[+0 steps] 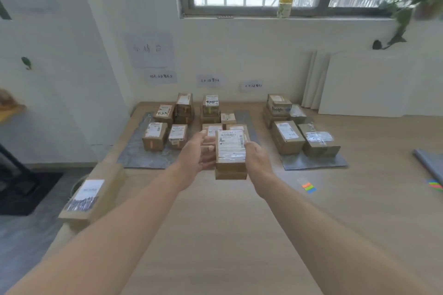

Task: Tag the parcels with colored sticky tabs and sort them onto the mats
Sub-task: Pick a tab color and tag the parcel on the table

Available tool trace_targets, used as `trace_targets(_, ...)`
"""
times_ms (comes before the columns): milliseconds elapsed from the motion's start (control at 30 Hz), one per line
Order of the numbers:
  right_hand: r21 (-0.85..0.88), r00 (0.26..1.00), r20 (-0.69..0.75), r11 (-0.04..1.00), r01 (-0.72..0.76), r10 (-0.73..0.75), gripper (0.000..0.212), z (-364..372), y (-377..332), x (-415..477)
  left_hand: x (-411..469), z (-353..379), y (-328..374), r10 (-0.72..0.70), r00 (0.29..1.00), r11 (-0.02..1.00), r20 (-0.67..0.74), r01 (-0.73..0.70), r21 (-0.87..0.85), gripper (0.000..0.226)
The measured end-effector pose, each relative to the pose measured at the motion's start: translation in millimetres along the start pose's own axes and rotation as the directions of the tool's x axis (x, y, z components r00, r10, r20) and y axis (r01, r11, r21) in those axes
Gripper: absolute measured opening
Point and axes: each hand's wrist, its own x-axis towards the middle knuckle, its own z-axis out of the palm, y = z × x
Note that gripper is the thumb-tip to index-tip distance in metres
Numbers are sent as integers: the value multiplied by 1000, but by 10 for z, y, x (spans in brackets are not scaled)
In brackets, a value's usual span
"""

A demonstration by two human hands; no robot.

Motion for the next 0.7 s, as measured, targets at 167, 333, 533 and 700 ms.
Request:
trace_targets(167,-36,995,67,997,-75,78,37,-352,596,218,133,475,-623,-90,994,996,-67,89,-25,43)
trace_targets(333,-55,980,83,982,-178,183,29,-504,1291,242,199,674,-1343,-230,972,971,-56,225,-87,44)
trace_targets(533,-52,938,115,945,-324,328,27,-432,1815,241,343,607,-1843,-368,928,928,-61,362,-88,52)
trace_targets(700,-86,908,137,918,-388,397,28,-345,2064,189,355,502,-2098,-422,905,906,-43,420,-60,51)
